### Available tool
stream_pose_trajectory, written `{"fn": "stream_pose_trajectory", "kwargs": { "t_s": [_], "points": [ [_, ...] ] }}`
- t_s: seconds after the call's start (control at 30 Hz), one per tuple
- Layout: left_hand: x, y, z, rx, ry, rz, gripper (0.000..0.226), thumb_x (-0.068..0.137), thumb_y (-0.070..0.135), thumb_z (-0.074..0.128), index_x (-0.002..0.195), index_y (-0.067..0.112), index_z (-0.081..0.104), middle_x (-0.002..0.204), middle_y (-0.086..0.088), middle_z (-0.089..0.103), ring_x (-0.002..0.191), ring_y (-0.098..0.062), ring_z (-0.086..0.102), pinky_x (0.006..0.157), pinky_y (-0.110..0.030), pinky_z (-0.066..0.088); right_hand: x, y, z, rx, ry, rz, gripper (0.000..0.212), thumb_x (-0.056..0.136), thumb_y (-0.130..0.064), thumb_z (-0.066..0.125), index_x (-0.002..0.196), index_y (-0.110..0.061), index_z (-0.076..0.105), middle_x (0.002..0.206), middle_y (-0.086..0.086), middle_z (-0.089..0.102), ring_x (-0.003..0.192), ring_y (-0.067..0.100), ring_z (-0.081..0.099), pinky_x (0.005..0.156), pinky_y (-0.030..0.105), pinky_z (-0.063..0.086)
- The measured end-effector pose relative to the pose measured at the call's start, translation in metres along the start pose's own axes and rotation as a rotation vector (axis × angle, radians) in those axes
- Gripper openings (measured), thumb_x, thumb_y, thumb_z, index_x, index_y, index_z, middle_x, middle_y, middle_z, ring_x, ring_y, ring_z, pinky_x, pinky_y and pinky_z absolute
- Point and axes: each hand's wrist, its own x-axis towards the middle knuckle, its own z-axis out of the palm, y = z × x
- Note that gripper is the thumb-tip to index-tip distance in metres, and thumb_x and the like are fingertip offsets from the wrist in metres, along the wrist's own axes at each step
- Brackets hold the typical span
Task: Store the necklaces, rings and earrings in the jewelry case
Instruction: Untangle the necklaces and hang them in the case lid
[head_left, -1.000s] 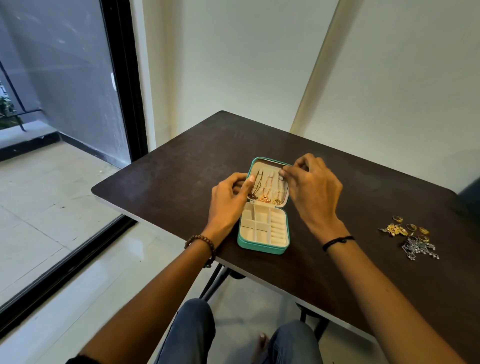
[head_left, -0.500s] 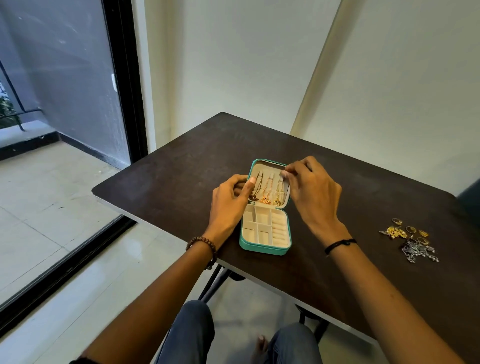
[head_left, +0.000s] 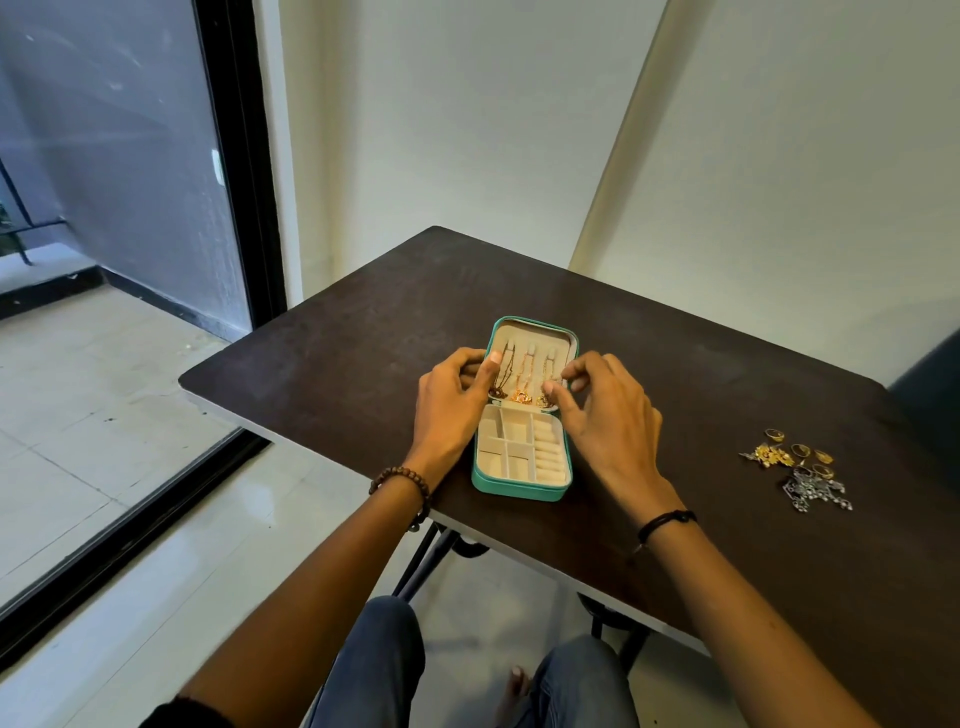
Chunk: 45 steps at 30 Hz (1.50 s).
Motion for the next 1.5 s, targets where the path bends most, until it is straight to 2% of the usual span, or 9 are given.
{"fn": "stream_pose_trajectory", "kwargs": {
  "t_s": [0.1, 0.23, 0.7, 0.87, 1.0, 1.13, 1.27, 1.4, 1.5],
  "points": [
    [-0.001, 0.000, 0.000, 0.011, 0.002, -0.001, 0.037, 0.095, 0.043, 0.056, 0.119, 0.016, 0.064, 0.103, 0.007, 0.072, 0.088, 0.000, 0.070, 0.073, -0.023, 0.060, -0.001, 0.001, 0.000, 0.008, 0.012, 0.039, 0.016, 0.093, -0.036, 0.069, 0.100, -0.029, 0.057, 0.096, -0.017, 0.052, 0.082, 0.004, 0.054, 0.073, 0.041, 0.056],
    [-0.001, 0.000, 0.000, 0.030, 0.010, -0.007, 0.036, 0.095, 0.044, 0.056, 0.118, 0.017, 0.064, 0.102, 0.009, 0.071, 0.087, 0.002, 0.070, 0.071, -0.020, 0.059, -0.006, -0.001, 0.000, 0.024, -0.024, 0.071, 0.017, 0.092, -0.035, 0.070, 0.099, -0.028, 0.056, 0.096, -0.015, 0.056, 0.081, 0.004, 0.055, 0.072, 0.037, 0.053],
    [-0.003, 0.000, 0.000, 0.059, 0.011, -0.018, 0.037, 0.096, 0.044, 0.055, 0.119, 0.016, 0.063, 0.101, 0.007, 0.072, 0.087, -0.002, 0.071, 0.073, -0.028, 0.061, -0.011, -0.004, 0.007, 0.089, -0.032, 0.187, 0.022, 0.094, -0.037, 0.067, 0.100, -0.029, 0.048, 0.092, -0.013, 0.060, 0.084, 0.009, 0.062, 0.067, 0.033, 0.054],
    [-0.004, 0.001, -0.002, 0.062, 0.005, -0.025, 0.037, 0.096, 0.045, 0.055, 0.119, 0.017, 0.063, 0.102, 0.007, 0.072, 0.088, -0.003, 0.071, 0.075, -0.031, 0.062, -0.007, -0.008, 0.007, 0.075, -0.046, 0.194, 0.024, 0.093, -0.036, 0.068, 0.102, -0.027, 0.047, 0.096, -0.011, 0.061, 0.086, 0.009, 0.063, 0.072, 0.038, 0.057],
    [-0.005, 0.002, -0.002, 0.062, 0.005, -0.034, 0.039, 0.095, 0.047, 0.055, 0.118, 0.018, 0.064, 0.101, 0.007, 0.072, 0.087, -0.004, 0.071, 0.075, -0.033, 0.062, -0.010, -0.008, 0.009, 0.143, -0.066, 0.231, 0.024, 0.092, -0.035, 0.070, 0.100, -0.029, 0.047, 0.087, -0.014, 0.057, 0.084, 0.008, 0.062, 0.071, 0.039, 0.057],
    [-0.007, 0.005, -0.002, 0.055, 0.005, -0.042, 0.038, 0.095, 0.046, 0.055, 0.119, 0.017, 0.063, 0.102, 0.006, 0.072, 0.087, -0.004, 0.071, 0.074, -0.033, 0.062, -0.015, -0.004, 0.004, 0.202, -0.076, 0.254, 0.025, 0.092, -0.038, 0.069, 0.103, -0.029, 0.048, 0.090, -0.015, 0.059, 0.080, 0.006, 0.061, 0.065, 0.031, 0.053],
    [-0.011, 0.009, -0.002, 0.026, 0.004, -0.052, 0.033, 0.097, 0.037, 0.056, 0.123, 0.016, 0.062, 0.110, 0.001, 0.071, 0.091, -0.004, 0.071, 0.074, -0.024, 0.060, -0.023, -0.003, -0.003, 0.218, -0.105, 0.229, 0.023, 0.094, -0.037, 0.067, 0.105, -0.028, 0.050, 0.097, -0.013, 0.062, 0.084, 0.007, 0.062, 0.062, 0.026, 0.049],
    [-0.021, 0.014, -0.002, -0.004, 0.045, -0.069, 0.040, 0.097, 0.025, 0.059, 0.135, 0.015, 0.053, 0.123, 0.002, 0.065, 0.104, -0.008, 0.067, 0.071, -0.012, 0.056, -0.032, -0.003, -0.009, 0.212, -0.141, 0.193, 0.017, 0.095, -0.035, 0.066, 0.104, -0.027, 0.054, 0.104, -0.011, 0.060, 0.085, 0.006, 0.061, 0.062, 0.020, 0.049],
    [-0.032, 0.013, -0.001, 0.040, 0.103, -0.096, 0.041, 0.095, 0.024, 0.062, 0.134, 0.020, 0.051, 0.130, 0.002, 0.061, 0.109, -0.012, 0.066, 0.076, -0.023, 0.059, -0.038, -0.003, -0.011, 0.232, -0.158, 0.159, 0.013, 0.095, -0.033, 0.066, 0.102, -0.024, 0.061, 0.109, -0.009, 0.059, 0.085, 0.006, 0.063, 0.069, 0.027, 0.059]
  ]
}}
